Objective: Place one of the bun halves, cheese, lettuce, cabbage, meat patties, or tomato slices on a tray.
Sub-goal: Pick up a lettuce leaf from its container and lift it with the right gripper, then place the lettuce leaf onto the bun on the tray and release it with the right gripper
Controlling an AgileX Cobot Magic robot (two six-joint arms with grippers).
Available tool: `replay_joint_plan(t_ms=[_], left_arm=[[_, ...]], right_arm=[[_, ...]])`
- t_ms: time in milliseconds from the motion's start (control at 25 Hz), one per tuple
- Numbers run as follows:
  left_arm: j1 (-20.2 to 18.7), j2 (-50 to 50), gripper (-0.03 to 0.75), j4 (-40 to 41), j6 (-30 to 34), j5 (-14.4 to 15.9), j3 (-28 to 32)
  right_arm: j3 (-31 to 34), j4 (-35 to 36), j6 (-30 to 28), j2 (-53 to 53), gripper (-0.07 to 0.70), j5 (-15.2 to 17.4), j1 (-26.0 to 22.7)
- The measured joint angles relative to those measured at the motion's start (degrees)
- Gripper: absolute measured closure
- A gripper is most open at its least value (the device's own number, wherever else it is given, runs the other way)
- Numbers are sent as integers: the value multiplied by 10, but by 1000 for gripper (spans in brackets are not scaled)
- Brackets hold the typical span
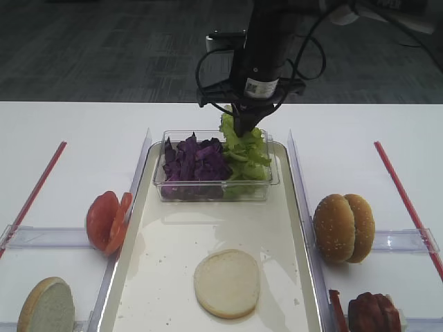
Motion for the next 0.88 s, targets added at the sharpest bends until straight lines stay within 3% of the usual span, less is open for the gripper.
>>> replay_joint_plan(t_ms=[760, 880], left_arm=[[0, 0, 283, 0, 0, 0, 0], [0, 0, 283, 0, 0, 0, 0]], right_arm=[[1, 5, -2, -59, 558, 3, 0], [47, 24, -11, -84, 558, 3, 0]])
